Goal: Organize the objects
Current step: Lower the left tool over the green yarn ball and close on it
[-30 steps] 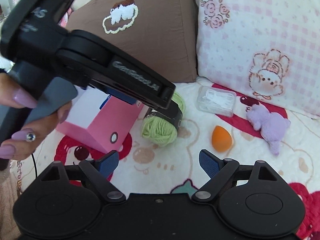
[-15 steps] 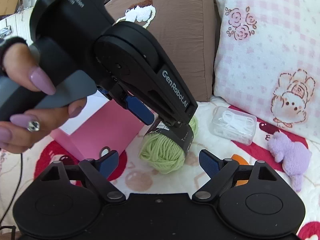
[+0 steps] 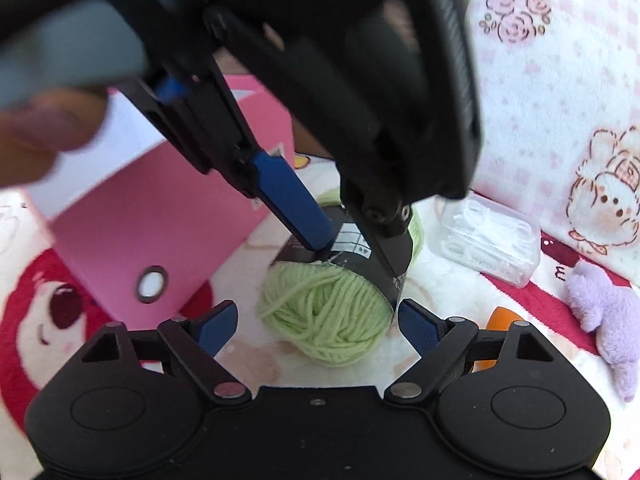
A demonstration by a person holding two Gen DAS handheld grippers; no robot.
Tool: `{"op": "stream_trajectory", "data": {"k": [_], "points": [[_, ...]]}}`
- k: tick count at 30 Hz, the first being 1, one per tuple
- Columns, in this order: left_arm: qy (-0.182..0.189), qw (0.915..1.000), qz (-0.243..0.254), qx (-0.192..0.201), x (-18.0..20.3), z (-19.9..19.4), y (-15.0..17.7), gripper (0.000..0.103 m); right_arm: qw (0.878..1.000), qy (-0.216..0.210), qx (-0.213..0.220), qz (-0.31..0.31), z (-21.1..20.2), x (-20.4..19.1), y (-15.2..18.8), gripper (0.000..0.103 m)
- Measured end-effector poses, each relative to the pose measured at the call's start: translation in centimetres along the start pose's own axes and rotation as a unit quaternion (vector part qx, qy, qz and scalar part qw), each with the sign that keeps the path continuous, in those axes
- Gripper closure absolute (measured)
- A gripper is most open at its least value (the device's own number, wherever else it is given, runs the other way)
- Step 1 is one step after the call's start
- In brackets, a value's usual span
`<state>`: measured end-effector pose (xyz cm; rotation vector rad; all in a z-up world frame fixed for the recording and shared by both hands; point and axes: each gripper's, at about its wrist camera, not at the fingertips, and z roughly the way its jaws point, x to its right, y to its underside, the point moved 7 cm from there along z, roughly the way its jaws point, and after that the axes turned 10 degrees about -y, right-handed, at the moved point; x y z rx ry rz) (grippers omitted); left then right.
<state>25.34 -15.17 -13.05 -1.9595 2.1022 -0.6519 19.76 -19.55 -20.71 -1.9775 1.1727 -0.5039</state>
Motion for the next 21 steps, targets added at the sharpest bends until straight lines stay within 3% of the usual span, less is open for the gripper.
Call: {"op": "stream_trajectory", "data": {"k": [7, 12, 21], "points": [[0.014, 0.9995, 0.003, -0.027, 0.2, -0.1, 0.1, 0.075, 0.999, -0.009, 0.014, 0.03, 0.0, 1.2, -0.2, 0.032], [0.008, 0.9999, 0.006, -0.013, 0.5, -0.2, 0.2, 0.077, 0.999, -0.007, 0.02, 0.037, -0.6, 1.7, -0.3, 0.044], [0.018, 0.9989, 0.042, -0.008, 2.4, -2.4, 1.2, 0.074, 0.996, -0.016, 0.022, 0.082, -3.7, 2.3, 0.5, 0.049]]}}
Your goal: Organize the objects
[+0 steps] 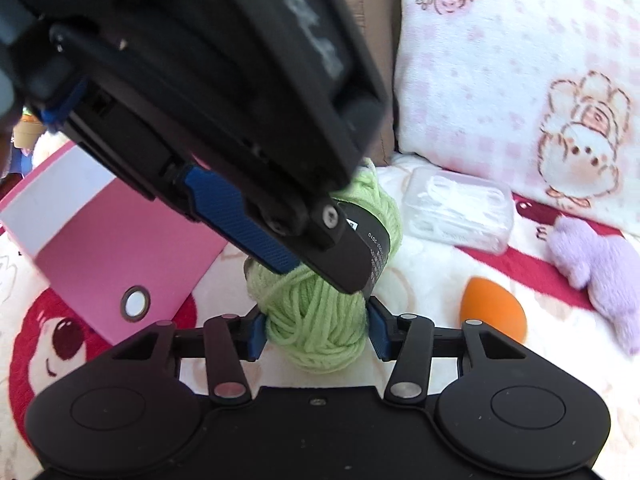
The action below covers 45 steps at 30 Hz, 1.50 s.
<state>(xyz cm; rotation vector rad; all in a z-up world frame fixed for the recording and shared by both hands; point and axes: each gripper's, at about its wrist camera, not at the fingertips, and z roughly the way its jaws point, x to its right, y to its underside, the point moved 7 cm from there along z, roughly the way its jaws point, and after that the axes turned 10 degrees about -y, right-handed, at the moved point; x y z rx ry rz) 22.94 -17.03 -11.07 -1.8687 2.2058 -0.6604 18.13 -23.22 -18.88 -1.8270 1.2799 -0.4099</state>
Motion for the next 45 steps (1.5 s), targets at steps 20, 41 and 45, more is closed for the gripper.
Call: {"op": "stream_trajectory", "data": {"k": [20, 41, 45], "points": [[0.018, 0.9998, 0.002, -0.004, 2.4, 0.9, 4.1, 0.048, 0.998, 0.001, -0.057, -0.009, -8.2, -1.5, 4.0, 0.044], [0.084, 0.9897, -0.115, -0.011, -1.5, 2.2, 9.4, 0.035, 0.996, -0.037, -0.074, 0.017, -7.3, -1.5, 4.8, 0.018], [0.109, 0.983, -0.146, -0.024, -2.0, 3.0, 10.3, 0.032, 0.994, -0.047, -0.075, 0.064, -6.9, -0.7, 5.6, 0.017]]}}
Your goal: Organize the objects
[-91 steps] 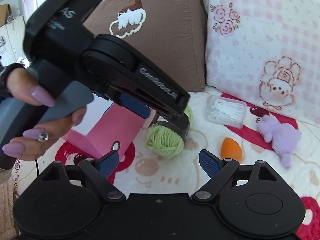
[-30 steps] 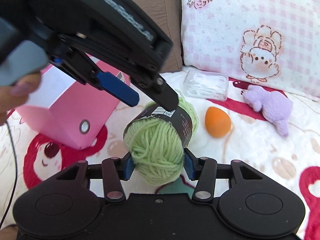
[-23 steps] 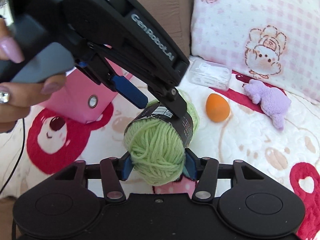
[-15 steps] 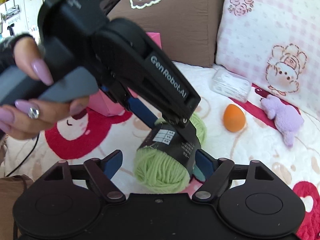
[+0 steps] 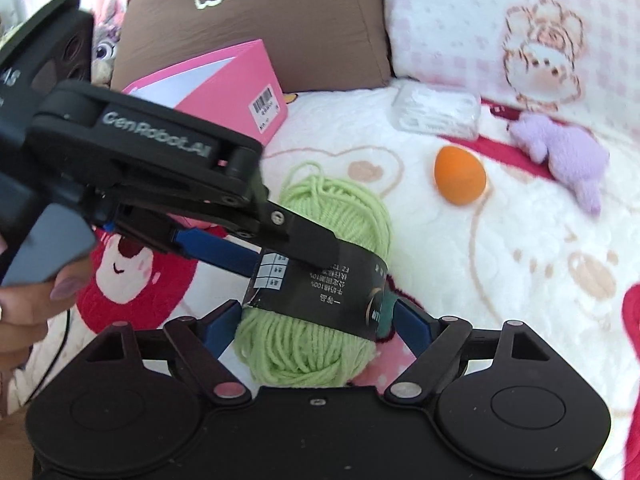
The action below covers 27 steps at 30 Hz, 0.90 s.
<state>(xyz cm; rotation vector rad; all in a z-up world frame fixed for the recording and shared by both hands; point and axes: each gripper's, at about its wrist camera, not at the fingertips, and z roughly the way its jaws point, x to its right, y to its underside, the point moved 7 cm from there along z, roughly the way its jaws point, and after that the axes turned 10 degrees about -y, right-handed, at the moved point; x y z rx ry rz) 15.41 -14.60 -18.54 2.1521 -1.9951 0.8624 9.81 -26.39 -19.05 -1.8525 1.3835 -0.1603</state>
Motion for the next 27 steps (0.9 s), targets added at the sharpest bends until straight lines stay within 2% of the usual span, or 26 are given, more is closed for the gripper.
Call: {"op": "stream_trajectory", "data": {"k": [6, 11, 16, 18, 20, 27], "points": [[0.011, 0.9996, -0.003, 0.027, 0.0, 0.3, 0.6, 0.032, 0.998, -0.019, 0.013, 0.055, 0.4, 1.0, 0.6, 0.016], [0.018, 0.9992, 0.011, 0.034, 0.8, 0.6, 1.3, 0.037, 1.0, -0.005, 0.002, 0.01, 1.1, -0.1, 1.3, 0.019], [0.015, 0.9972, 0.06, 0.041, 2.1, -0.2, 1.8, 0.045, 1.0, 0.012, 0.008, 0.002, 0.9, -0.1, 1.6, 0.029], [0.017, 0.9966, 0.07, 0.042, 2.4, -0.5, 2.0, 0.045, 0.999, 0.038, 0.006, -0.033, 0.7, -1.2, 1.7, 0.033], [0.019, 0.9955, 0.08, 0.046, 2.7, -1.1, 2.3, 0.045, 0.997, 0.056, 0.009, -0.053, 0.6, -2.2, 1.8, 0.034], [0.011, 0.9957, 0.084, 0.037, 2.9, -3.0, 2.4, 0.045, 0.998, 0.041, 0.014, -0.047, -0.7, -3.3, 1.3, 0.035]]}}
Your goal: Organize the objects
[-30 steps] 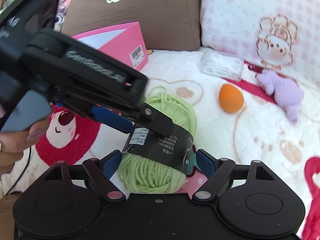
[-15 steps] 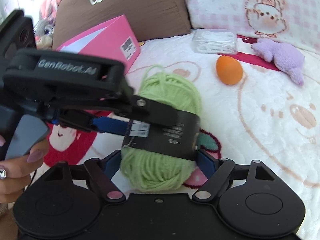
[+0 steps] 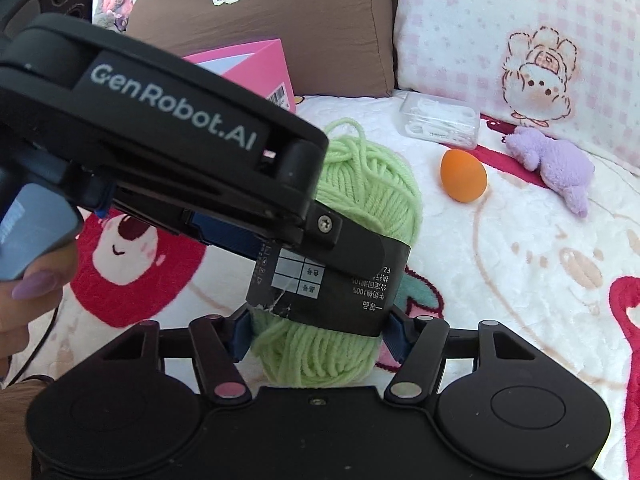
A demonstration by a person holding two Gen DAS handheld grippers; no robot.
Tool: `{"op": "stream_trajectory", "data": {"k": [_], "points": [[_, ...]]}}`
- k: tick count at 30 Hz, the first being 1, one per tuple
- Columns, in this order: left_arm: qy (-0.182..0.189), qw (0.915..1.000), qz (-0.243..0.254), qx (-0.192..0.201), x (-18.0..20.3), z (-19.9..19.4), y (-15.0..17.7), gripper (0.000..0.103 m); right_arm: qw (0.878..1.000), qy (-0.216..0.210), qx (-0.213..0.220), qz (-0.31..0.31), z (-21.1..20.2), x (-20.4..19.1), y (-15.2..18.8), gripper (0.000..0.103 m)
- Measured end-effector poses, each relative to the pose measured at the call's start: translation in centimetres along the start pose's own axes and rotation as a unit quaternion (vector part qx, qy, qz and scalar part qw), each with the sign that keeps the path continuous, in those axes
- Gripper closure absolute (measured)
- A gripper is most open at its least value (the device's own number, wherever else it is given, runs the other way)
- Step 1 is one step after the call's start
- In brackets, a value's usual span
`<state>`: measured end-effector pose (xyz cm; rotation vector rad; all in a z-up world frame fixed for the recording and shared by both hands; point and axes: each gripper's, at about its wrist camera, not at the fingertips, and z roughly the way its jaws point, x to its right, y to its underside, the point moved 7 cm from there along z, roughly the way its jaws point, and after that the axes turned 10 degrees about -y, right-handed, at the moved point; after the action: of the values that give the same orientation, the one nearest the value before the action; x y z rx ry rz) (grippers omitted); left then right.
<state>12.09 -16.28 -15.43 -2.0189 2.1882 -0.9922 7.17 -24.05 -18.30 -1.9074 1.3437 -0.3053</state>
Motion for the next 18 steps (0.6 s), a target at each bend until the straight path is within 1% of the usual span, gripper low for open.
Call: {"op": "stream_trajectory", "data": {"k": [2, 5, 6, 9, 12, 18], "points": [[-0.005, 1.0, 0.003, -0.007, 0.1, -0.5, 0.0, 0.045, 1.0, -0.01, -0.004, 0.012, -0.3, -0.2, -0.2, 0.035], [-0.018, 0.9996, 0.015, -0.018, 0.2, -1.7, 0.2, 0.047, 0.997, -0.037, -0.011, 0.059, -0.8, -0.5, -0.6, 0.035], [-0.021, 0.9994, 0.019, -0.018, 0.3, -2.2, 0.3, 0.047, 0.997, -0.041, -0.012, 0.065, -1.0, -0.8, -0.8, 0.035], [-0.019, 0.9995, 0.023, -0.014, 0.2, -4.2, 0.6, 0.047, 0.999, -0.027, -0.018, 0.035, -1.9, -2.7, -1.3, 0.035], [-0.018, 0.9996, 0.019, -0.004, -0.4, -6.3, 0.8, 0.047, 0.998, -0.043, -0.014, 0.038, -2.8, -3.9, -2.0, 0.035], [-0.018, 0.9996, 0.019, 0.014, -0.9, -9.8, 0.9, 0.047, 0.998, -0.057, -0.015, 0.007, -4.2, -6.4, -3.3, 0.034]]}}
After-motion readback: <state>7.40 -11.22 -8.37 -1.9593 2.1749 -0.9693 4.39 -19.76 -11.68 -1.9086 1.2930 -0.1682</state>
